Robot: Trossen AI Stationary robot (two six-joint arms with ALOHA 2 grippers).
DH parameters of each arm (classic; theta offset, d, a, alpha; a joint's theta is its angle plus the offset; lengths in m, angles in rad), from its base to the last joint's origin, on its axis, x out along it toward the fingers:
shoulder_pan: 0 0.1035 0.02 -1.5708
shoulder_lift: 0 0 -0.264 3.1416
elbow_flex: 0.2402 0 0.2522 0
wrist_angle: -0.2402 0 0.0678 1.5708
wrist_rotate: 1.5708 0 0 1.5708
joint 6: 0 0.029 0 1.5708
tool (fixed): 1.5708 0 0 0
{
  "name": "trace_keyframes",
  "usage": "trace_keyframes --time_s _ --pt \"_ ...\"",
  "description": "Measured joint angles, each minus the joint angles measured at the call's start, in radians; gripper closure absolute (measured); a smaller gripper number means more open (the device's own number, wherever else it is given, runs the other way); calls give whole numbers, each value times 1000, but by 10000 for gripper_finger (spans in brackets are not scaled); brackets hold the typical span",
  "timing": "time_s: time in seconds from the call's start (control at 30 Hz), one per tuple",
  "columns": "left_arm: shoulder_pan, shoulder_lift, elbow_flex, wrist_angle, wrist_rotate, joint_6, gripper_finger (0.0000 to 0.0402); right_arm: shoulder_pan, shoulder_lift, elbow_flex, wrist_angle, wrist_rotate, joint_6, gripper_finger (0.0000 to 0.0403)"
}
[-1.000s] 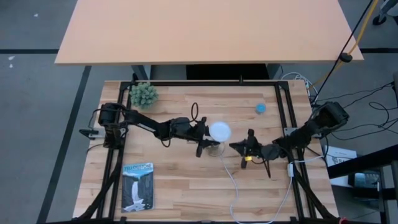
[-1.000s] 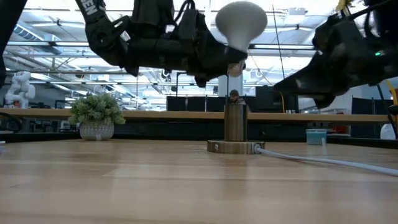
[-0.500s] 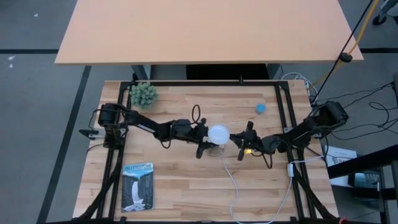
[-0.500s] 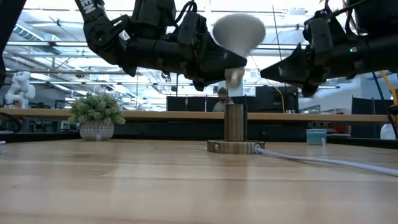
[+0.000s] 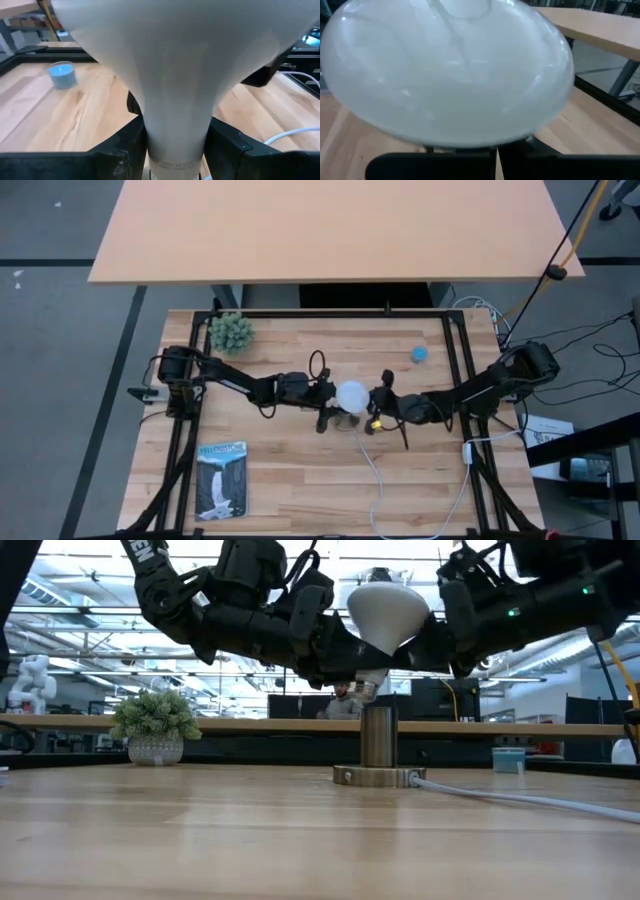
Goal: Screw lightbulb
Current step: Insert the lightbulb into the lamp
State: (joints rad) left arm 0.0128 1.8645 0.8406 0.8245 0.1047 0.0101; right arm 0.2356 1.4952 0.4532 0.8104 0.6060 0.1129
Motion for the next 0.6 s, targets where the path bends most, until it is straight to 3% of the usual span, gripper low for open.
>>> trace_keyframes --time_s 0.23,0.6 --pt "3 -1 0 -30 -19 4 234 1 -2 13 -14 75 -53 403" --pt "2 47 44 -42 -19 -4 234 1 -3 13 -25 85 -72 403"
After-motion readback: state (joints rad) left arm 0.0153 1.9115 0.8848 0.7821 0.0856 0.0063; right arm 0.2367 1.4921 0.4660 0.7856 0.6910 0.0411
